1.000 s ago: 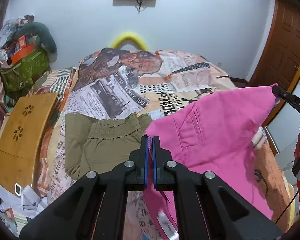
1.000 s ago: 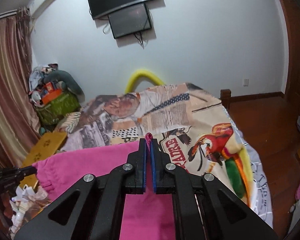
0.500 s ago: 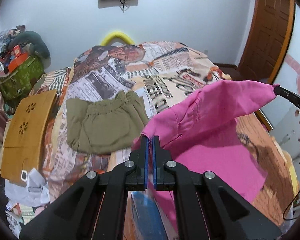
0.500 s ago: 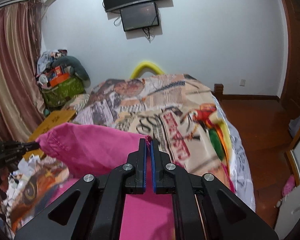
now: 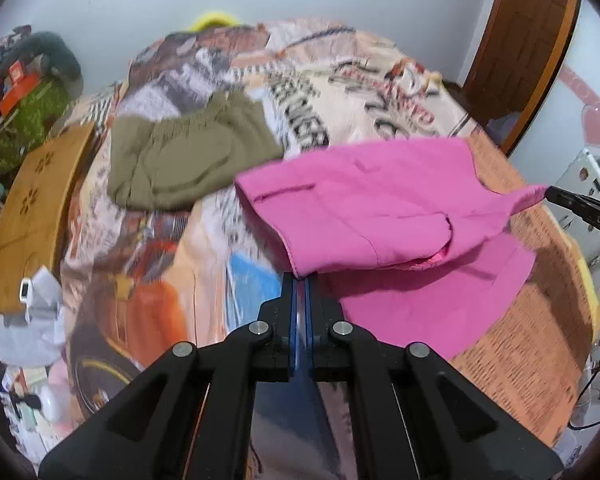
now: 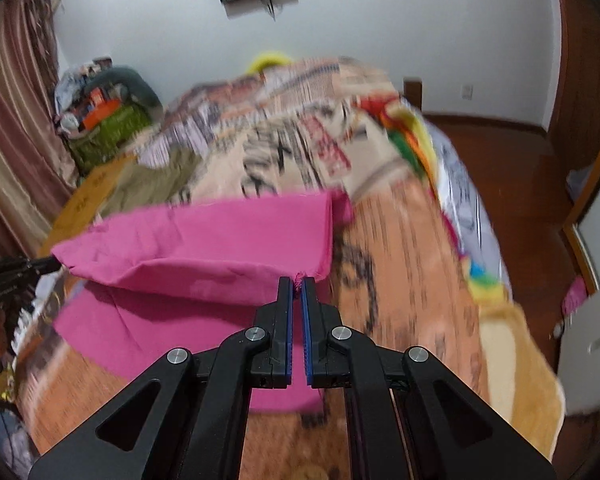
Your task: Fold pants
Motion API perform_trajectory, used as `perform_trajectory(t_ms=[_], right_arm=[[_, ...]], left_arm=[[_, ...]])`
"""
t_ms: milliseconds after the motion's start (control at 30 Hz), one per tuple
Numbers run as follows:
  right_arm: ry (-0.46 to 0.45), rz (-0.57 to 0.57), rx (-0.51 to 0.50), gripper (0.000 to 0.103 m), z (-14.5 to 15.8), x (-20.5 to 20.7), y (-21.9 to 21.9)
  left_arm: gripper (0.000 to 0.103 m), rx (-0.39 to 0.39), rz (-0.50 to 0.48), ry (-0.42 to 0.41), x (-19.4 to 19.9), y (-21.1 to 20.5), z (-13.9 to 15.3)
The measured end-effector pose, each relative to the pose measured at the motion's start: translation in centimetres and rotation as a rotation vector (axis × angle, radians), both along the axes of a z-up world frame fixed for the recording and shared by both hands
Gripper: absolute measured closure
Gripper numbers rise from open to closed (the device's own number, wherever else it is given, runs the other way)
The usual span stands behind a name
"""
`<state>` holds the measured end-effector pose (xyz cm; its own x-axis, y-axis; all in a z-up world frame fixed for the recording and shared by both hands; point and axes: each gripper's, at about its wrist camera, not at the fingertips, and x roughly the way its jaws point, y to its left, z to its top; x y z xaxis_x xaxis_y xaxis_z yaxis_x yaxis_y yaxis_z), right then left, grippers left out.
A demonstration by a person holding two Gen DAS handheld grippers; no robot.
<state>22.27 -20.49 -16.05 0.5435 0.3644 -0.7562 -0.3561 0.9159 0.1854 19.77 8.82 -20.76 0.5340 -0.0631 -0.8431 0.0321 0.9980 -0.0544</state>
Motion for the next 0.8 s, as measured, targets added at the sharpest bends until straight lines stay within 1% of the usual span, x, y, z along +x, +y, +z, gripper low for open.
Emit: perform_trajectory(t_ms=[67,167,267,400,467,533,567,600,633,667,700,733,800], right_arm=[[0.033,-0.011,-0.01,0.099,-1.3,-0.6,-0.5],[0.056,-0.031,-0.001,0.099,-2.1,-1.3,-1.3],[0.034,-0.02,0.004,0.099,-1.5,-2.3,-1.3],[-0.003,0.019,0.013,0.099,-0.1,-3.2,-0.2],[-0.025,0.048,0.024,0.096,0.7,-3.4,0.9],[-0.044,0.078,0.025,0.088,1.3,-3.8,2.0],[-0.052,0.092,0.027,0.078,1.6,-3.9,2.5],[-0.06,0.105,0.029,0.068,1.8,-4.2,3.0],[-0.07,0.124,0.029,0.063,2.0,-4.4,3.6],[-0.079,0.143,0.023,0.058,2.2,-4.7,4.2],[-0.084,0.16,0.015,0.056,2.2,-4.9,4.8],[-0.087,0.177,0.01,0.055,2.2,-5.1,5.3],[-0.085,0.202,0.005,0.051,2.0,-5.2,6.1]], left_arm=[[0.1,0.011,0.005,0.024,-0.4,0.2,-0.9],[0.1,0.053,0.019,0.024,-1.3,0.6,-1.3],[0.1,0.087,0.021,-0.003,-1.9,0.9,-0.5],[0.093,0.144,-0.01,-0.059,-2.3,0.4,1.6],[0.087,0.125,-0.037,-0.087,-2.2,-0.3,2.8],[0.068,0.116,-0.061,-0.103,-2.1,-1.1,3.6],[0.063,0.116,-0.076,-0.11,-2.0,-1.5,3.8],[0.056,0.119,-0.093,-0.117,-2.0,-2.0,4.0],[0.051,0.129,-0.115,-0.124,-2.0,-2.7,4.1],[0.049,0.145,-0.136,-0.125,-2.0,-3.4,4.0],[0.042,0.161,-0.15,-0.122,-1.9,-3.9,3.8],[0.038,0.18,-0.168,-0.114,-1.8,-4.4,3.5],[0.036,0.197,-0.215,-0.082,-1.4,-5.5,2.5]])
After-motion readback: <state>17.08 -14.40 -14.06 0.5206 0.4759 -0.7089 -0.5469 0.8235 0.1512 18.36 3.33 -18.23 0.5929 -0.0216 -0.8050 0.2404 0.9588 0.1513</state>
